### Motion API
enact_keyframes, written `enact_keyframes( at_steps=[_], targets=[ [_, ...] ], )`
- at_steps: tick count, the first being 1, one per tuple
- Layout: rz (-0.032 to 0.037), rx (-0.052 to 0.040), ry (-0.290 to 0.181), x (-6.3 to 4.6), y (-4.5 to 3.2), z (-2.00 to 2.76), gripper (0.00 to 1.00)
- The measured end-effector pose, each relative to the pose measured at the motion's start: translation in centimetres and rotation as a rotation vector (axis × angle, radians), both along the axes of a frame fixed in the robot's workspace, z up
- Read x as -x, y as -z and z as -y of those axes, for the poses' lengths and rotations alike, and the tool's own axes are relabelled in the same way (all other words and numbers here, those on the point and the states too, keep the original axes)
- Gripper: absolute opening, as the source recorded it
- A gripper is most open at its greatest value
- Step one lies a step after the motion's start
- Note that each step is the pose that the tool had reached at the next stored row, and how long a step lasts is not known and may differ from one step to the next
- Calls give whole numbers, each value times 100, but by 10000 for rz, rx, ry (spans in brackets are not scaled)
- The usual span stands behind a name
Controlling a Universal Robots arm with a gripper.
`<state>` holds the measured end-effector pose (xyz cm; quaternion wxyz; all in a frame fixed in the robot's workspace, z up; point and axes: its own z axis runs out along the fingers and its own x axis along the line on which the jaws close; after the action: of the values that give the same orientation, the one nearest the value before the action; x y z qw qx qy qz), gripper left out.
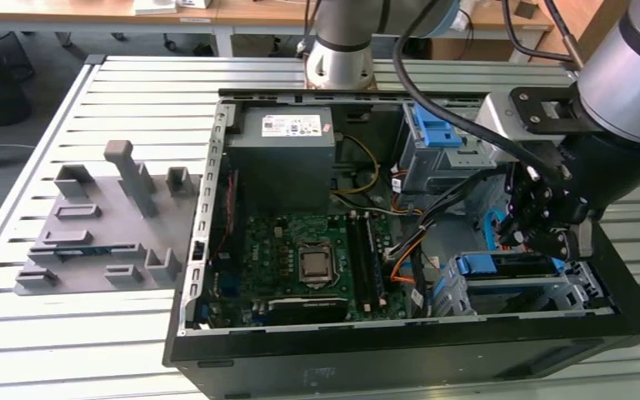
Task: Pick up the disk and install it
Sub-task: 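Insert the second disk wire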
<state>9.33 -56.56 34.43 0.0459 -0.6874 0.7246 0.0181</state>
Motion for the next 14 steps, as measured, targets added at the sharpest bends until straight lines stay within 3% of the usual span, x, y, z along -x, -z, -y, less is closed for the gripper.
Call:
enact_keyframes(
  at_steps=[3, 10, 14],
  targets=[
    [122, 2, -53, 12, 1, 3, 16],
    [132, -2, -349, 25, 35, 26, 16],
    [131, -2, -398, 25, 44, 65, 16]
  ],
)
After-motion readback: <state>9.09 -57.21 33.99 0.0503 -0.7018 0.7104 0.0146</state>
